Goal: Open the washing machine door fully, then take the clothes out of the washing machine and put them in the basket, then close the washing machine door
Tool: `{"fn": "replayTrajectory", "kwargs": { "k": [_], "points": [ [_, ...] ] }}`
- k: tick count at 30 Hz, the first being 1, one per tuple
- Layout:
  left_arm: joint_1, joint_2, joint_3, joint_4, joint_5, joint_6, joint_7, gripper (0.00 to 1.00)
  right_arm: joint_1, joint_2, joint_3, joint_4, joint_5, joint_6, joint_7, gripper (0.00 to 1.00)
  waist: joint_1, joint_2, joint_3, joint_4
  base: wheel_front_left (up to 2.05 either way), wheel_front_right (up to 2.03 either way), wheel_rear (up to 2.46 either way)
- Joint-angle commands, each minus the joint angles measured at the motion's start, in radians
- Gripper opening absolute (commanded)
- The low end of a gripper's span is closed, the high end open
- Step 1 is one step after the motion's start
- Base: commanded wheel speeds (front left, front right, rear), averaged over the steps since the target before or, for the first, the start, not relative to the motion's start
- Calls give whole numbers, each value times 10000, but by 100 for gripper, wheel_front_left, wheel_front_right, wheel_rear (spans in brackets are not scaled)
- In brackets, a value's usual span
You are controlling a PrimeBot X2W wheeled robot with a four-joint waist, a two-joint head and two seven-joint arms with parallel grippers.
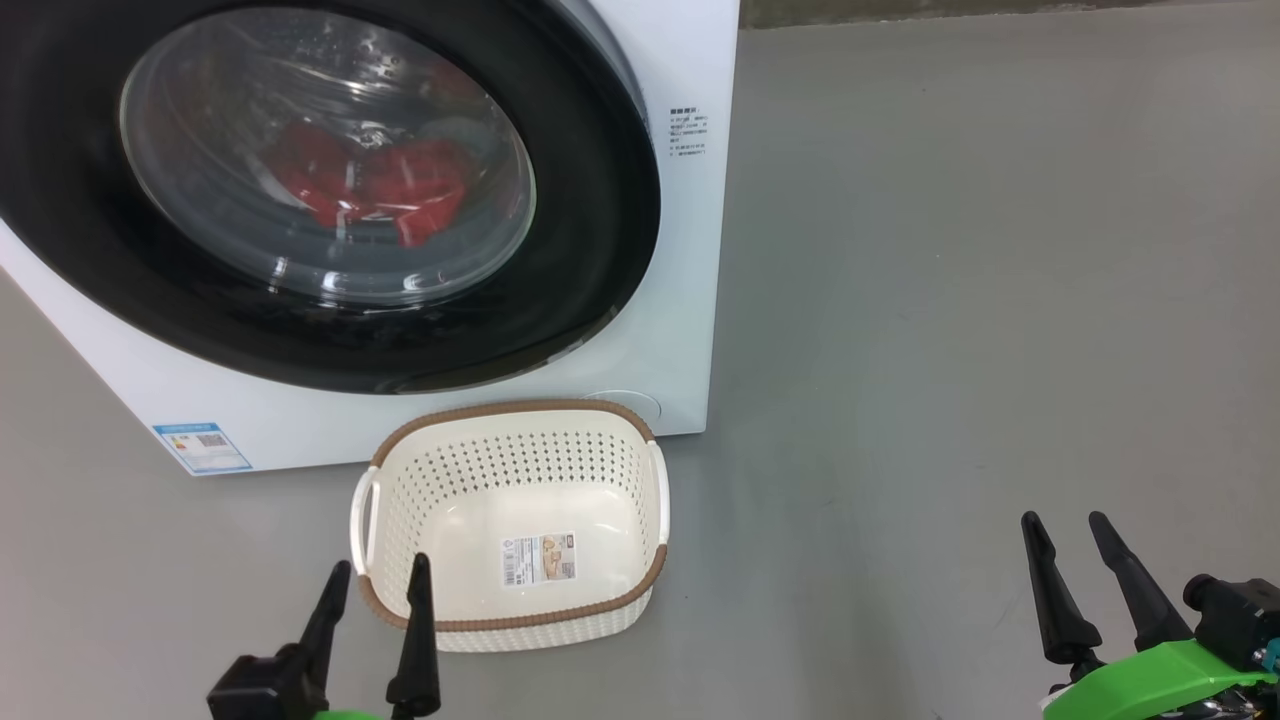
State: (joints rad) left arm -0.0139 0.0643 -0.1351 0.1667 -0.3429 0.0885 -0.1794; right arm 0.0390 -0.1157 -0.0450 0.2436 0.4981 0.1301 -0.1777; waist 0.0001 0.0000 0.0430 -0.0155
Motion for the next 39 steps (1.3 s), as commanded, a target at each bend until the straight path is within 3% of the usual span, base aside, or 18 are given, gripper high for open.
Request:
{"fn": "replayTrajectory", "kwargs": {
  "k": [1, 23, 38, 39],
  "points": [
    [-94, 126, 207, -357, 444, 76, -192, 100, -82, -233, 219, -309, -372, 5, -208, 100, -1, 0, 5, -3, 0, 0, 0],
    [-3, -59, 461, -563, 2739, -82, -824, 100, 156, -257, -163, -707, -2245, 6, -841, 100, -1, 0, 311, 5, 0, 0, 0],
    [-28, -131, 668, -376, 2628, -462, -824, 100, 182, -105, -225, -866, -2073, 6, -841, 100, -1, 0, 375, 111, 0, 0, 0],
    [-35, -133, 661, -366, 2622, -478, -824, 100, 173, -95, -211, -879, -2027, 6, -841, 60, -1, 0, 387, 122, 0, 0, 0]
  ]
}}
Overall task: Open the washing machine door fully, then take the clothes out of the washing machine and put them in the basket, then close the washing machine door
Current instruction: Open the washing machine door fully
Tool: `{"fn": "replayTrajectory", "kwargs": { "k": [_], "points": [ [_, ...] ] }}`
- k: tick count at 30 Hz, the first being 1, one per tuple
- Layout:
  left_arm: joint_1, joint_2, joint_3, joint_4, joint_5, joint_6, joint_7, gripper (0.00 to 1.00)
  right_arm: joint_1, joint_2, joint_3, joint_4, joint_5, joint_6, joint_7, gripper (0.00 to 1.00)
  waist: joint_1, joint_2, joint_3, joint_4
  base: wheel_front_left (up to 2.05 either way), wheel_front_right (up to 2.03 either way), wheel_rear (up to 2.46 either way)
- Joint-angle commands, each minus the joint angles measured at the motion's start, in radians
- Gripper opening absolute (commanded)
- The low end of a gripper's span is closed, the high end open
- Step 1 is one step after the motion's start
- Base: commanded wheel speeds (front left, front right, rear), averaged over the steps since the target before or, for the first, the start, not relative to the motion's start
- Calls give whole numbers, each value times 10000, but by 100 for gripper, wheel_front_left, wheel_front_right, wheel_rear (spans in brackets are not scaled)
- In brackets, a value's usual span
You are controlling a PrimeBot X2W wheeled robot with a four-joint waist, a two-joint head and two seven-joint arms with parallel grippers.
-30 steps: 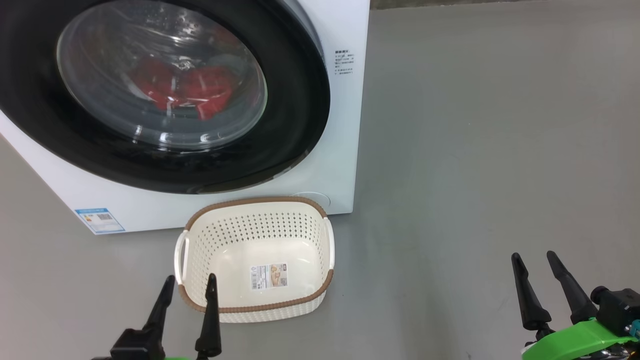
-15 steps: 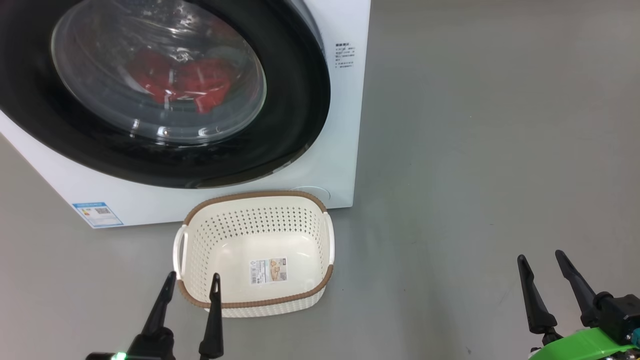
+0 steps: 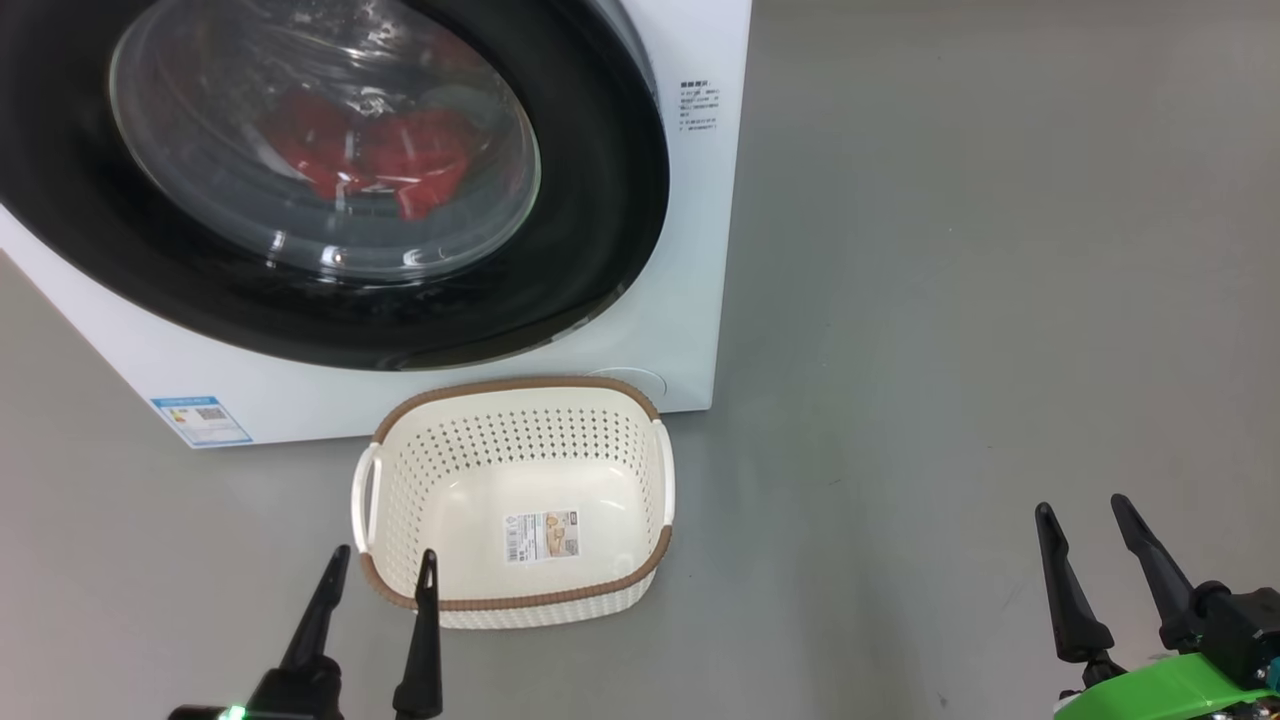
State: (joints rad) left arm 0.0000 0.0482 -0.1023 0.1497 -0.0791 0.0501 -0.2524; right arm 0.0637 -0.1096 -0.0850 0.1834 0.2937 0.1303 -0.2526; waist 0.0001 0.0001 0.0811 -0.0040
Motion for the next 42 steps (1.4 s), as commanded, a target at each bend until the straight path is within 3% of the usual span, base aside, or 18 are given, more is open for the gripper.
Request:
{"fn": "replayTrajectory", "kwargs": {
  "k": [1, 2, 9, 18, 25, 42],
  "points": [
    [-186, 27, 324, -189, -21, -110, -93, 100, -106, -151, 216, -295, 72, 4, -91, 22, -1, -1, 19, 20, 0, 0, 0],
    [-201, 26, 314, -185, -26, -124, -93, 100, -156, -138, 251, -327, 173, 4, -91, 0, -1, -1, 40, 34, 0, 0, 0],
    [-367, 22, -43, -221, -222, -79, -93, 100, -1052, -213, 877, -453, 980, 4, -91, 0, -1, -1, 292, 178, 0, 0, 0],
    [-768, 21, -580, -168, -535, 47, -93, 100, -3649, -377, 1822, -295, 2603, 4, -91, 0, -1, -1, 875, 649, 0, 0, 0],
    [-1105, 21, -983, -141, -718, 108, -93, 100, -5387, -803, 2265, 25, 3044, 4, -91, 0, -1, -1, 1329, 1159, 0, 0, 0],
    [-2400, 20, -2160, -299, -1177, 334, -93, 100, -9587, -3591, 4831, 1304, 6410, 4, -92, 0, -1, -1, 3496, 2675, 0, 0, 0]
  ]
}}
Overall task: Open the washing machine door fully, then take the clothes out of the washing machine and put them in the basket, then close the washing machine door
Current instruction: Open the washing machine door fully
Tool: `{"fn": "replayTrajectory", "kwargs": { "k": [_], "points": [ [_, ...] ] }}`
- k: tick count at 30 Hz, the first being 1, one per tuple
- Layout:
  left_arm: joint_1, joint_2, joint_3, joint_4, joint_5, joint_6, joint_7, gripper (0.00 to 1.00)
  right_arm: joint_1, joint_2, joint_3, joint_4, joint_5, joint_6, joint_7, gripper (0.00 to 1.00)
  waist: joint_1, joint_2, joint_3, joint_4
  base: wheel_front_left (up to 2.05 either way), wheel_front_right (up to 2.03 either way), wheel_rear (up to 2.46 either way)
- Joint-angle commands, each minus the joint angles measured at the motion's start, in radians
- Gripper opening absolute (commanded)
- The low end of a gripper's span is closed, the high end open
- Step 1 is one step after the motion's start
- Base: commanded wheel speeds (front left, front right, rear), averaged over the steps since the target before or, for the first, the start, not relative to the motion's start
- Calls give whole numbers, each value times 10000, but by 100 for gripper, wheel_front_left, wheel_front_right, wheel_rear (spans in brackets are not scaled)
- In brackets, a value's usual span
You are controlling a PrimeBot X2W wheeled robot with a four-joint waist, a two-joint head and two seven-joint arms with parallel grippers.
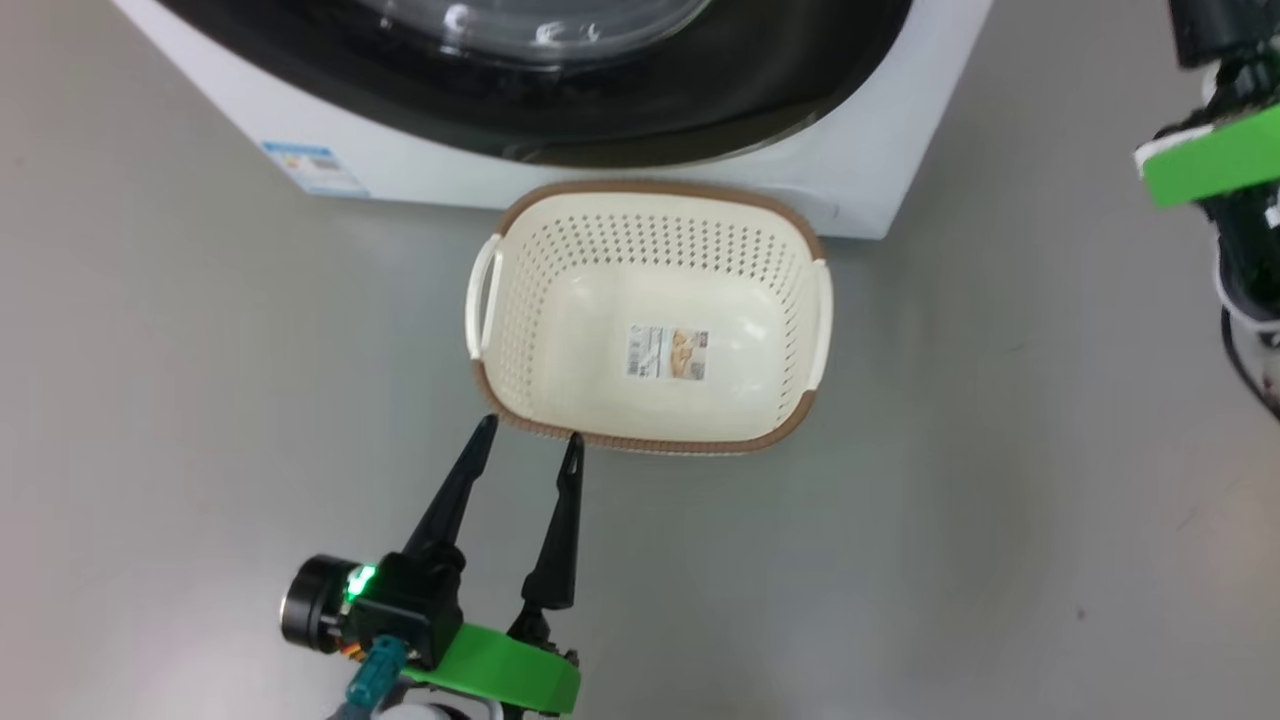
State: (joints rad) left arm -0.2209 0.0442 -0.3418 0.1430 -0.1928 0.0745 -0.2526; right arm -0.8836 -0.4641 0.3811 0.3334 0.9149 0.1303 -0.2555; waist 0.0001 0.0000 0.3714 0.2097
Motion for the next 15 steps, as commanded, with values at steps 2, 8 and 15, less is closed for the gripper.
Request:
{"fn": "replayTrajectory", "kwargs": {
  "k": [2, 8, 15],
  "points": [
    [-319, 61, 120, -244, -95, 123, -92, 100, -518, -305, 501, -103, 604, 4, -63, 0, -1, 0, 784, 650, 0, 0, 0],
    [-642, 61, -137, -288, -242, 204, -92, 100, -1668, -764, 1534, 161, 2381, 4, 60, 0, -1, 0, 1268, 917, 0, 0, 0],
    [-943, 61, -413, -275, -384, 257, -92, 100, -2526, -1026, 2230, 196, 4929, 4, 1379, 0, -1, 0, 1635, 1188, 0, 0, 0]
  ]
}}
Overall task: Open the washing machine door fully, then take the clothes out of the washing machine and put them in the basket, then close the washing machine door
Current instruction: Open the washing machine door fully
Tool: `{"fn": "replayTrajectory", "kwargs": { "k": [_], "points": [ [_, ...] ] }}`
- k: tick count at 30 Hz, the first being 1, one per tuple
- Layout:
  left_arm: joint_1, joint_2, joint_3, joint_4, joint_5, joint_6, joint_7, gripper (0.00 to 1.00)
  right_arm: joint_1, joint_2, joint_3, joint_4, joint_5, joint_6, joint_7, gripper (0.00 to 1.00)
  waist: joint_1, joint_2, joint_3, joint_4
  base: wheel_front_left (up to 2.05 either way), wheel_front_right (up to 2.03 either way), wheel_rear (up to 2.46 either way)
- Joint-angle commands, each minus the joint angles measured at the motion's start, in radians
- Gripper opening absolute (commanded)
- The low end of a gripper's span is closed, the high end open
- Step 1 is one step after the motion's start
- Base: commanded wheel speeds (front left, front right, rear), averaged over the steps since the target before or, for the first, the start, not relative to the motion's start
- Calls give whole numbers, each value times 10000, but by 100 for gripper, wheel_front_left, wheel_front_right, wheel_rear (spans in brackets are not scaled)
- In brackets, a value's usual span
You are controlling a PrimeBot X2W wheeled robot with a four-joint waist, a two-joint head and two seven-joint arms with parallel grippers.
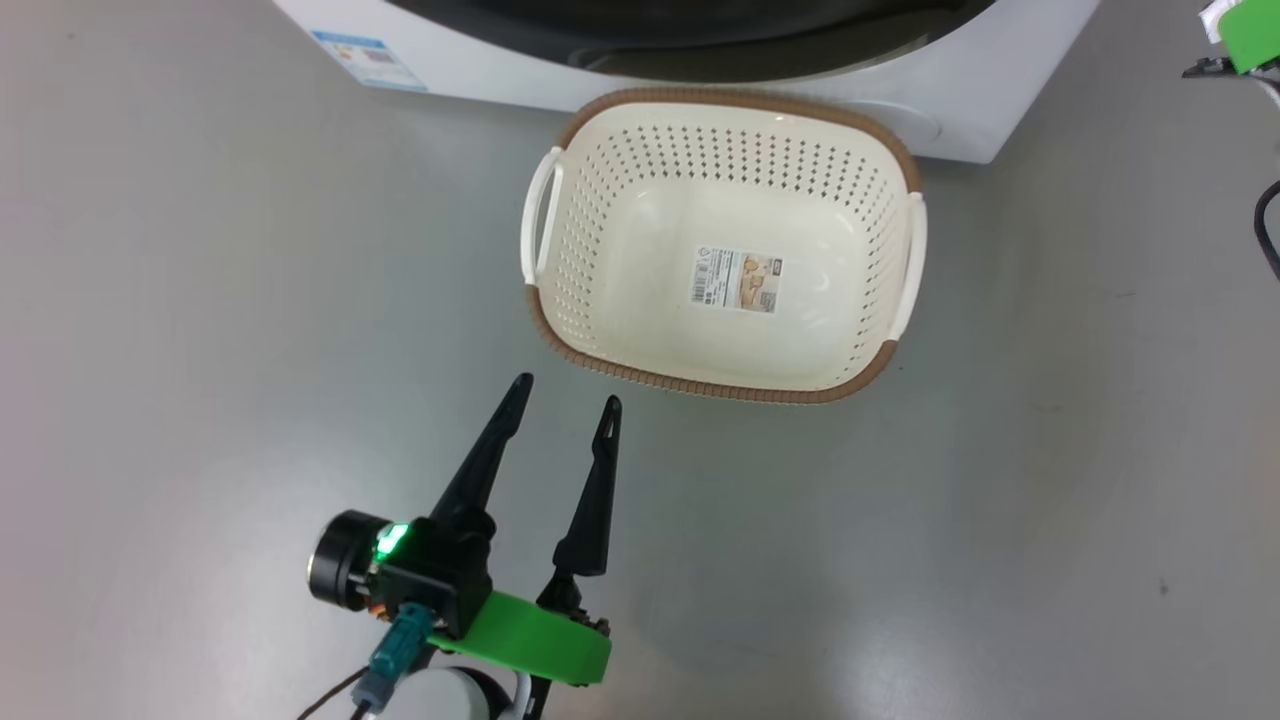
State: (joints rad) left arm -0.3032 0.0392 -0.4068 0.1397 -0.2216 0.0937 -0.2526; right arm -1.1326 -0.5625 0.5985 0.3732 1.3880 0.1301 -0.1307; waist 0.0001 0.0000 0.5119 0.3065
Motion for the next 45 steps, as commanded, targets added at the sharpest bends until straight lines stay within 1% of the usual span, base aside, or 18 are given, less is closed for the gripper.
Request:
{"fn": "replayTrajectory", "kwargs": {
  "k": [1, 5, 6, 7, 9, 19, 23, 32, 45],
  "points": [
    [-148, 110, 207, -229, -126, 72, -92, 100, -131, -74, 95, -221, 478, 6, 327, 0, 0, 0, 282, 252, 0, 0, 0],
    [-261, 110, 127, -208, -241, 93, -92, 100, -439, -139, 36, -296, 1619, 6, 1267, 0, 0, 0, 471, 353, 0, 0, 0],
    [-261, 110, 127, -208, -241, 93, -92, 100, -439, -139, 36, -296, 1619, 6, 1267, 0, 0, 0, 471, 353, 0, 0, 0],
    [-302, 110, 97, -205, -276, 97, -92, 100, -570, -177, -75, -289, 2029, 6, 1703, 0, 0, 0, 528, 385, 0, 0, 0],
    [-333, 110, 52, -208, -307, 102, -92, 100, -683, -183, -274, -209, 2370, 6, 2014, 0, 0, 0, 581, 422, 0, 0, 0],
    [-423, 110, -107, -174, -479, 109, -92, 100, -858, -45, -813, 38, 3153, 6, 3883, 0, 0, 0, 638, 551, 0, 0, 0],
    [-440, 110, -127, -176, -581, 113, -92, 100, -812, 101, -985, 111, 3232, 6, 4457, 0, 0, 0, 578, 562, 0, 0, 0],
    [-331, 110, -101, -116, -607, 131, -92, 100, -253, 423, -1227, 115, 3044, 6, 5305, 0, 0, 0, 164, 504, 0, 0, 0],
    [28, 110, 117, -27, -435, 60, -92, 100, 1125, 890, -1274, -302, 2670, 6, 6069, 0, 0, 0, -693, 203, 0, 0, 0]
  ]
}}
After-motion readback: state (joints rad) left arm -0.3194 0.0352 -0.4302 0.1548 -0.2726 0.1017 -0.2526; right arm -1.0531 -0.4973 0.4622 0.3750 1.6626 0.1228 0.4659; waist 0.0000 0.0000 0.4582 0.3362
